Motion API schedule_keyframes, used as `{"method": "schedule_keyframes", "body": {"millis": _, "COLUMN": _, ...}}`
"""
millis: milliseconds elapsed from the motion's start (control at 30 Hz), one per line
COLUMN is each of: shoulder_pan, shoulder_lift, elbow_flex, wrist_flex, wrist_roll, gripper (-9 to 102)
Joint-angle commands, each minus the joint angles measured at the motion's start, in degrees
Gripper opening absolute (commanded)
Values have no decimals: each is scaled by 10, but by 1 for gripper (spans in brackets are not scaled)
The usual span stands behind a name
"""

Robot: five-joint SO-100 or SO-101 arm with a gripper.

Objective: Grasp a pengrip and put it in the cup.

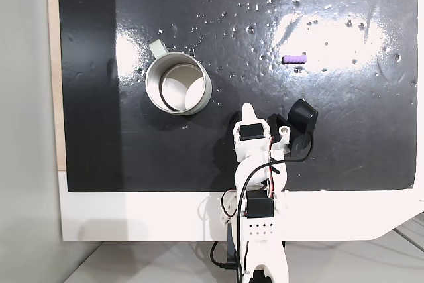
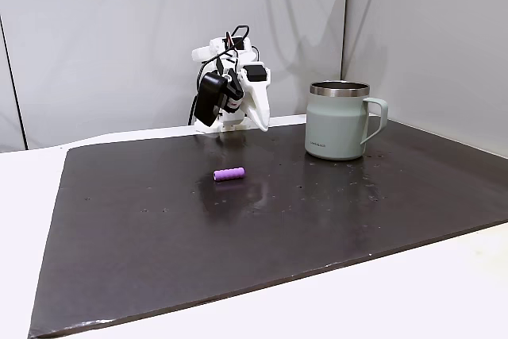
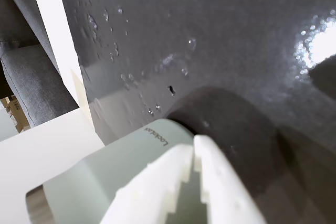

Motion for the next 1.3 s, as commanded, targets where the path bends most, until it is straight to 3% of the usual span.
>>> {"method": "schedule_keyframes", "body": {"millis": 0, "shoulder_pan": 7, "shoulder_lift": 8, "elbow_flex": -2, "wrist_flex": -25, "wrist_roll": 16, "gripper": 0}}
{"method": "schedule_keyframes", "body": {"millis": 700, "shoulder_pan": 7, "shoulder_lift": 8, "elbow_flex": -2, "wrist_flex": -25, "wrist_roll": 12, "gripper": 0}}
{"method": "schedule_keyframes", "body": {"millis": 867, "shoulder_pan": 47, "shoulder_lift": 2, "elbow_flex": -62, "wrist_flex": -11, "wrist_roll": -16, "gripper": 0}}
{"method": "schedule_keyframes", "body": {"millis": 1100, "shoulder_pan": 113, "shoulder_lift": -321, "elbow_flex": -346, "wrist_flex": 30, "wrist_roll": 7, "gripper": 0}}
{"method": "schedule_keyframes", "body": {"millis": 1267, "shoulder_pan": 163, "shoulder_lift": -465, "elbow_flex": -461, "wrist_flex": 19, "wrist_roll": -16, "gripper": 0}}
